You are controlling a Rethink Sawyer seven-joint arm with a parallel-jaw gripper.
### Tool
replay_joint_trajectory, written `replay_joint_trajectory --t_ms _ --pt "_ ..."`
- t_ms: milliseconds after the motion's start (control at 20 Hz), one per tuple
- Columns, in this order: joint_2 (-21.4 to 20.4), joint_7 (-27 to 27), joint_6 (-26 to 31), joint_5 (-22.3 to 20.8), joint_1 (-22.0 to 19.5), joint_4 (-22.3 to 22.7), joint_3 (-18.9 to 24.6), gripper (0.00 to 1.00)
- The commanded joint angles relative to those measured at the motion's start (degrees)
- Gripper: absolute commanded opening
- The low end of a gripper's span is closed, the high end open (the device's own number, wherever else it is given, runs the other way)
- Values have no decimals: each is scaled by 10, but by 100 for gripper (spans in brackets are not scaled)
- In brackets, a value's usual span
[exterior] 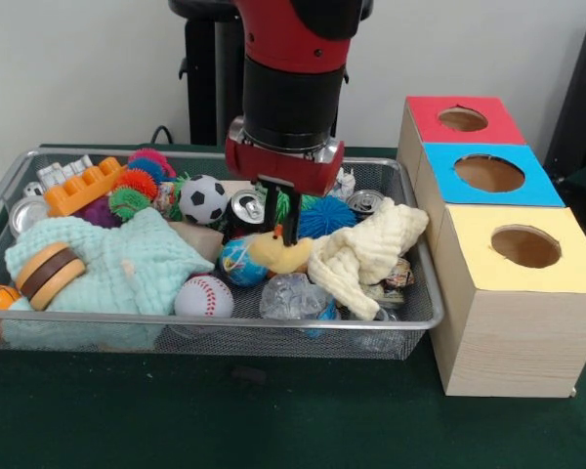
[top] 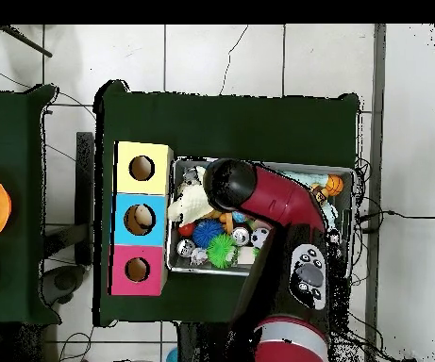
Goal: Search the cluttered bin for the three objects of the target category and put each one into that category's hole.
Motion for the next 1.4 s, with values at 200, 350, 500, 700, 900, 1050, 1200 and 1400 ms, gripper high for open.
replay_joint_trajectory --t_ms 200,350,500,700,900,1050,1200,1400 --pt "-25 82 62 -13 -1 13 12 0" --pt "-28 85 68 -14 2 13 10 0" --pt "-40 92 78 -13 11 18 5 0" --pt "-60 94 105 -13 19 20 -1 0" --pt "-79 97 129 -12 28 18 -6 0" --pt "-104 99 139 -11 38 35 -9 0" --pt "-142 98 135 -10 54 81 -17 0" --pt "-174 90 131 -10 64 114 -20 0"
